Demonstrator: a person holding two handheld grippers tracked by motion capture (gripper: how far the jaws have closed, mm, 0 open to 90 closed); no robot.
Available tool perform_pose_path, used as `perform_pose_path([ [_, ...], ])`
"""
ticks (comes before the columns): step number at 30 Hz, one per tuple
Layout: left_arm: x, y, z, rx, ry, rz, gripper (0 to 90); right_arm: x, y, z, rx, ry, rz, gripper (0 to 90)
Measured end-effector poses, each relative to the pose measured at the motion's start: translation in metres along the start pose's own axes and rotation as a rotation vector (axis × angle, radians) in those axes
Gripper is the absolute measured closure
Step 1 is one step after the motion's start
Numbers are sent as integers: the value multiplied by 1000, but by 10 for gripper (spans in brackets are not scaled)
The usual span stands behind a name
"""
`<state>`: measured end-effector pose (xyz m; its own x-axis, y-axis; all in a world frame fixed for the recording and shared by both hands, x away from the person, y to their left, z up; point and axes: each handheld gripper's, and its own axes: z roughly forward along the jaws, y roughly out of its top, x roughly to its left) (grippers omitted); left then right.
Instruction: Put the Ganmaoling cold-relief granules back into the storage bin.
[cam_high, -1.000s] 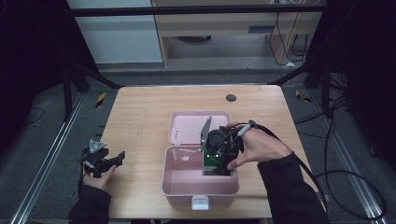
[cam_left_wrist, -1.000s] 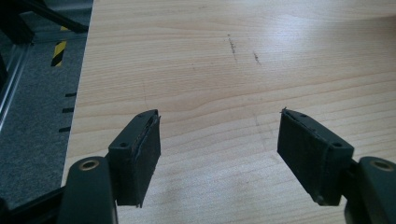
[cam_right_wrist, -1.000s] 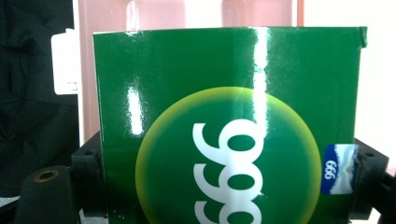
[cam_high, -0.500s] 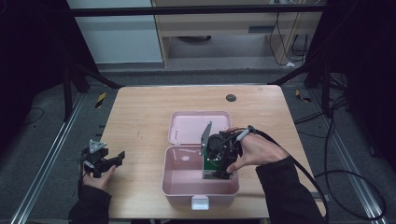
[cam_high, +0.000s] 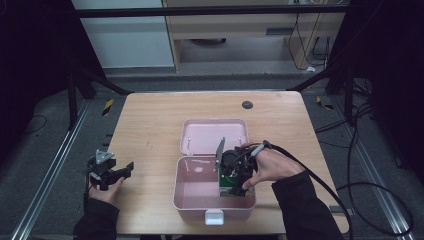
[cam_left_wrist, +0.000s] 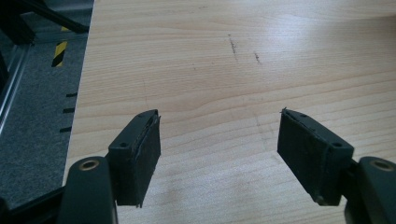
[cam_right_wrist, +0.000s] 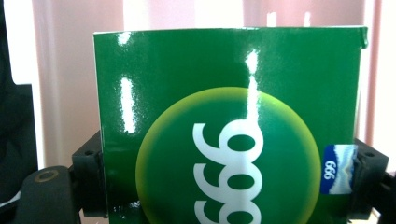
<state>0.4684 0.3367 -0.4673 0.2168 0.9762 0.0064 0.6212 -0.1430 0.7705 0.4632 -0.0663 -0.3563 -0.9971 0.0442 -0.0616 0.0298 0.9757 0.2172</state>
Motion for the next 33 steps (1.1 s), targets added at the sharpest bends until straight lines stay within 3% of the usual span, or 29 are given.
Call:
perform_pose_path([
  [10,1,0,-1,-2,0,-2,291,0,4,15,36,4,-33,155],
  [23,0,0,0,1,0,2,291,1,-10,32,29,25,-7,153],
  [28,0,0,0,1,-1,2,291,0,-9,39,44,29,-30,136],
  [33,0,0,0,2,-1,0,291,-2,-11,34,36,17,-12,109],
])
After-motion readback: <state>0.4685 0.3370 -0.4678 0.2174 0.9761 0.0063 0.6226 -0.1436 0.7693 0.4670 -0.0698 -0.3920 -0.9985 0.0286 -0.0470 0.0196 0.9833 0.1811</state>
